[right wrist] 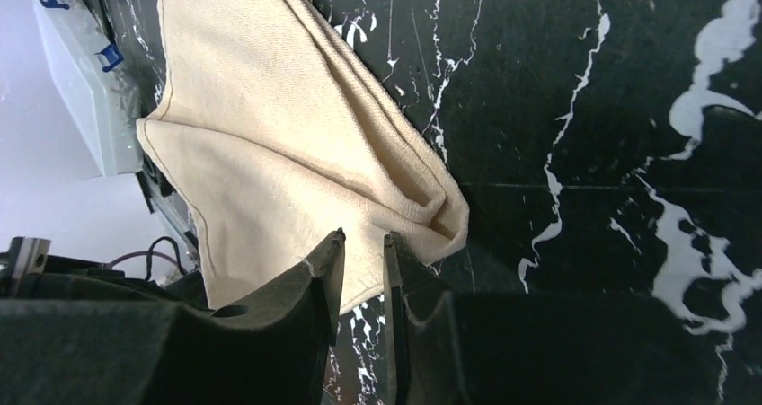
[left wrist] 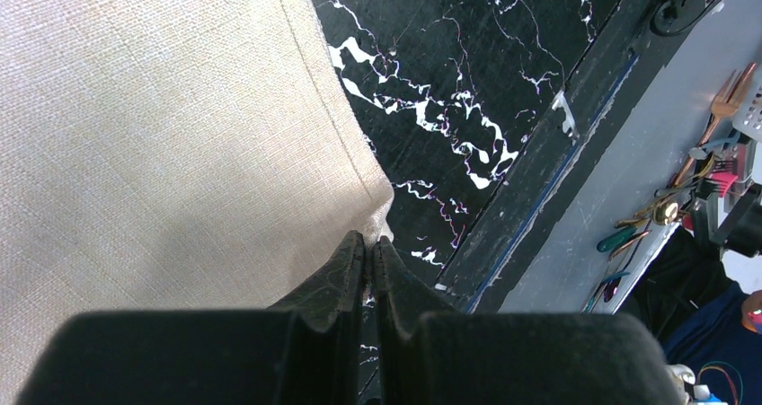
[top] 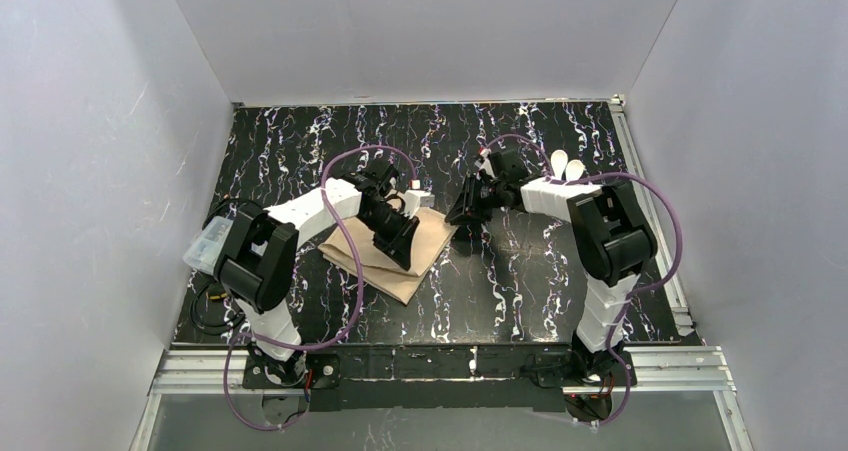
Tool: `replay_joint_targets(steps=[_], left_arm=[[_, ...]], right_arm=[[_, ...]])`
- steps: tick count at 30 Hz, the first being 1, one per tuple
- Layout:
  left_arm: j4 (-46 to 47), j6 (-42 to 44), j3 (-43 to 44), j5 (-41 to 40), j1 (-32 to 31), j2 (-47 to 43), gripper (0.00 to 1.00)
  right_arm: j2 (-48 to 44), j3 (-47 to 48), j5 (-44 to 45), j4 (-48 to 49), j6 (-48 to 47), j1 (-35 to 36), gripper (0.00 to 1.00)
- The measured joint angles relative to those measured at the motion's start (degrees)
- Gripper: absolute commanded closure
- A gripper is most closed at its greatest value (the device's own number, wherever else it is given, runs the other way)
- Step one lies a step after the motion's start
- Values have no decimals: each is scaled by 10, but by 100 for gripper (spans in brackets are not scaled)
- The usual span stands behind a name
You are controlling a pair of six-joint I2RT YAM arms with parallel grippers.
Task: Fold the napkin into a case and place the utensils inside
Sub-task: Fold the top corner of the square-folded napkin at the center of the board.
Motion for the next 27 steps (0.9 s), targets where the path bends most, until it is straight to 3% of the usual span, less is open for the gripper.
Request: replay_joint_targets(steps=[5, 10, 27], left_arm=[[-3, 7, 0, 4, -2, 13, 100], [-6, 12, 0, 5, -3, 24, 100], [-20, 24, 0, 11, -3, 24, 100]], right_arm=[[-38, 0, 20, -8, -5, 2, 68], [-50, -16, 0, 49, 13, 9, 68], [31, -49, -63, 97, 28, -14, 69]])
